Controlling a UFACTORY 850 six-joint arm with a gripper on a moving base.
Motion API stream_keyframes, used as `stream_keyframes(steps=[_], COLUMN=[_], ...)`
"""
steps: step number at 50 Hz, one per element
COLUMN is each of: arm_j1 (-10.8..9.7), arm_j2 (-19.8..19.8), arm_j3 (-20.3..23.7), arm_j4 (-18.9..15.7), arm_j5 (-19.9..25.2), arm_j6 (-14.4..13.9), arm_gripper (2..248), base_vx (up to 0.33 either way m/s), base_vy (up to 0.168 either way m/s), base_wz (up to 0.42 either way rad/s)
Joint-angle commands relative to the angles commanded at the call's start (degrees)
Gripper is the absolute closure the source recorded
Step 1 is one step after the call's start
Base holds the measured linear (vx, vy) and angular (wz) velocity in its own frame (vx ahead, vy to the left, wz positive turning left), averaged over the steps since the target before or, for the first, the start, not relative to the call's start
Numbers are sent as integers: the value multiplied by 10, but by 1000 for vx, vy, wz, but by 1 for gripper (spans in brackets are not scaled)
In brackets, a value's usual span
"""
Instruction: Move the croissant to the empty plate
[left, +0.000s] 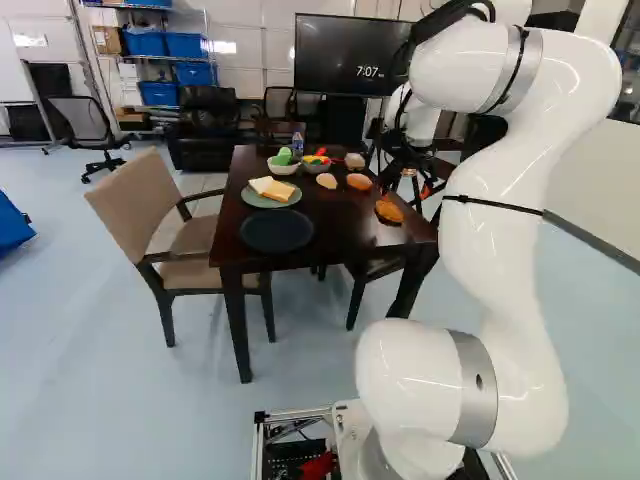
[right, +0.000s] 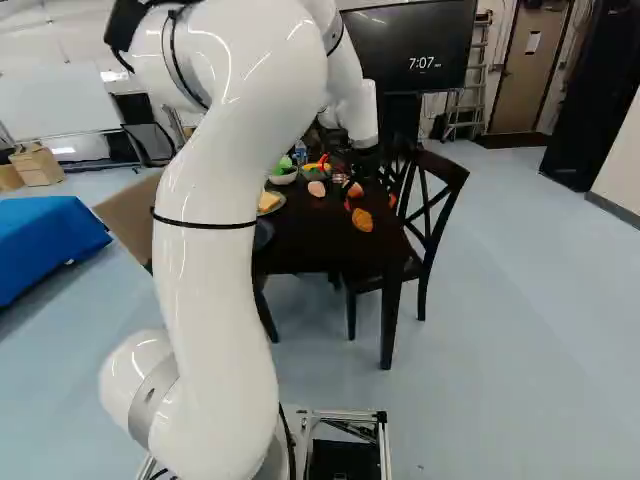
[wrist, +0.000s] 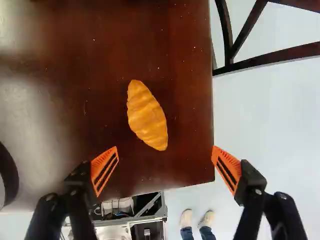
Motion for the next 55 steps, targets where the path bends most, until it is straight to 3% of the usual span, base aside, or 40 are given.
stream_keyframes(steps=[32,55], arm_j1=[15,17], arm_j2=[-53,-52], arm_j3=[-16,-15], arm_j4=[0,0], arm_j5=[29,42], arm_j6=[0,0], arm_gripper=[3,3], base_vx=[0,0], base_vy=[0,0], base_wz=[0,0])
